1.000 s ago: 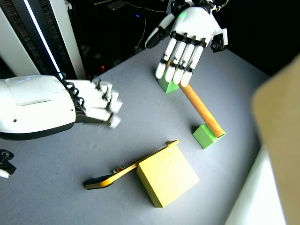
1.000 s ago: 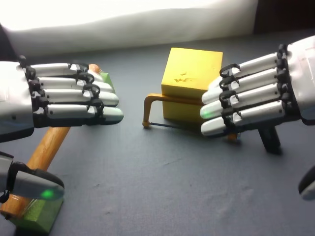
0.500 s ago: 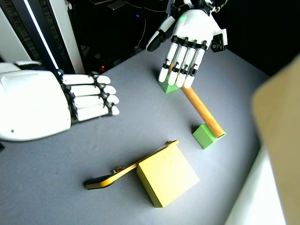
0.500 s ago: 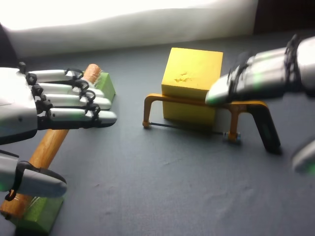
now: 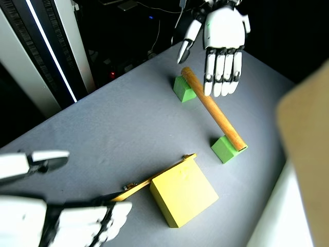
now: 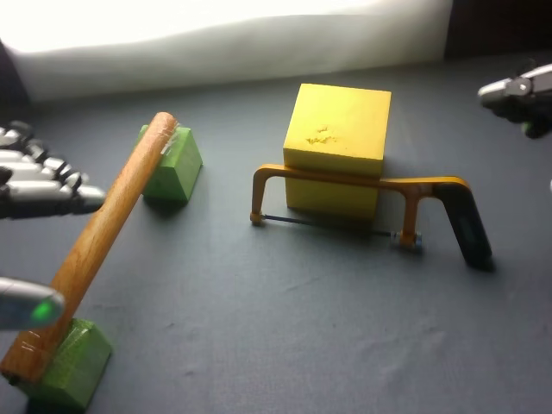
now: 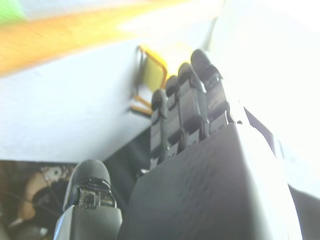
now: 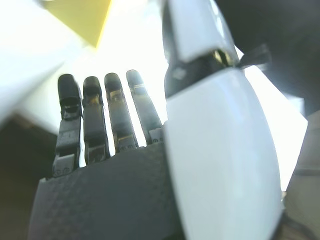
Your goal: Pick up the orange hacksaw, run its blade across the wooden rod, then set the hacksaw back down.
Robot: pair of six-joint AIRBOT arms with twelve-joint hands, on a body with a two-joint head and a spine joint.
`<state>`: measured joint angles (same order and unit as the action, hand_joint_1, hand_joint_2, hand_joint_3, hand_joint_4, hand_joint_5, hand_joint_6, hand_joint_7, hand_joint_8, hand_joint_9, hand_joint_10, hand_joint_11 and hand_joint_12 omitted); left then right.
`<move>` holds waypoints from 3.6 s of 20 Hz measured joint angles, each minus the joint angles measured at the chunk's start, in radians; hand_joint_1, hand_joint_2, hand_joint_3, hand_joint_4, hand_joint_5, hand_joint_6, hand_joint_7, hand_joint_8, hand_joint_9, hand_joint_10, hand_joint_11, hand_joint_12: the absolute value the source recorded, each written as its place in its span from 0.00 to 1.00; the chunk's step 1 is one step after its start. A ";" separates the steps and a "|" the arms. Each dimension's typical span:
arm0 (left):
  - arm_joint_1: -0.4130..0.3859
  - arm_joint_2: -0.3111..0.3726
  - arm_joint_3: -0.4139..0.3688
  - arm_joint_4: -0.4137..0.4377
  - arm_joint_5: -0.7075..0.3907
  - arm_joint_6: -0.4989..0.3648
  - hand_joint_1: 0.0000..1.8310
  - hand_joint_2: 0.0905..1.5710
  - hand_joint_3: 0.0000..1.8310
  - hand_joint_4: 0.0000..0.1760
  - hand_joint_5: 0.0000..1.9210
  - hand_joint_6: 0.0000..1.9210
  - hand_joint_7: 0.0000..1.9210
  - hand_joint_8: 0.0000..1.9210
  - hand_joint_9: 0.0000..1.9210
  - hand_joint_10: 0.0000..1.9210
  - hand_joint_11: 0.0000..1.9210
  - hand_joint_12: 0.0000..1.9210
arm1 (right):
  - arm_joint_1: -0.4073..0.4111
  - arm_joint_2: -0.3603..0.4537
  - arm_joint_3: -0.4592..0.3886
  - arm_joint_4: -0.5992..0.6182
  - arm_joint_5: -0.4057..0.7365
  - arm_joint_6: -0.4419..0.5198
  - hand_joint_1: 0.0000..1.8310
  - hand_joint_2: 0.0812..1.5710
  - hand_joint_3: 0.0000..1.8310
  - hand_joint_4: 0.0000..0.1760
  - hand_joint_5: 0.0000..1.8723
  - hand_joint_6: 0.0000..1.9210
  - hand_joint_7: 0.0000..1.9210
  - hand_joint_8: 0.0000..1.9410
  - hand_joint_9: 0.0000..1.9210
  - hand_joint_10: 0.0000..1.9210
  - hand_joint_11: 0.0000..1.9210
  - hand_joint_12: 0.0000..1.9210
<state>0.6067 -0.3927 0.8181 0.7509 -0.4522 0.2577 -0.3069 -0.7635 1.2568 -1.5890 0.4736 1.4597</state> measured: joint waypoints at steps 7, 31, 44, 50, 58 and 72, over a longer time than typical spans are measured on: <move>0.036 0.139 -0.102 0.056 -0.073 -0.023 0.03 0.74 0.00 0.00 0.12 0.00 0.12 0.00 0.12 0.00 0.00 0.35 | -0.087 -0.001 0.005 0.007 -0.008 0.235 0.60 0.67 0.01 0.00 0.06 0.00 0.06 0.00 0.07 0.00 0.00 0.41; 0.106 0.209 -0.204 0.106 -0.030 -0.074 0.04 0.75 0.00 0.00 0.12 0.00 0.12 0.00 0.11 0.00 0.00 0.35 | -0.324 -0.318 0.180 0.893 0.004 -0.431 0.59 0.67 0.00 0.00 0.07 0.00 0.06 0.00 0.09 0.00 0.00 0.43; 0.100 0.075 -0.195 0.095 0.198 -0.063 0.06 0.74 0.00 0.00 0.12 0.00 0.12 0.00 0.11 0.00 0.00 0.34 | -0.358 -0.381 0.179 1.191 0.039 -0.661 0.59 0.68 0.00 0.00 0.09 0.00 0.08 0.00 0.11 0.00 0.00 0.46; 0.101 0.059 -0.179 0.090 0.216 -0.063 0.07 0.74 0.00 0.00 0.12 0.00 0.13 0.00 0.12 0.00 0.00 0.36 | -0.367 -0.408 0.172 1.345 0.050 -0.789 0.60 0.69 0.00 0.00 0.09 0.00 0.08 0.00 0.11 0.00 0.00 0.47; 0.113 0.058 -0.182 0.090 0.209 -0.060 0.04 0.74 0.00 0.00 0.13 0.00 0.14 0.00 0.12 0.00 0.00 0.37 | -0.384 -0.422 0.139 1.440 0.082 -0.877 0.59 0.69 0.00 0.00 0.09 0.00 0.09 0.00 0.12 0.00 0.00 0.48; 0.126 0.058 -0.183 0.088 0.198 -0.060 0.04 0.75 0.00 0.00 0.12 0.00 0.12 0.00 0.11 0.00 0.00 0.36 | -0.399 -0.431 0.116 1.617 0.076 -1.044 0.60 0.68 0.00 0.00 0.11 0.00 0.10 0.00 0.14 0.00 0.00 0.52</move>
<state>0.7322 -0.3351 0.6353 0.8387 -0.2539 0.1978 -0.7059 -1.1946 1.3724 0.0277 0.5491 0.4160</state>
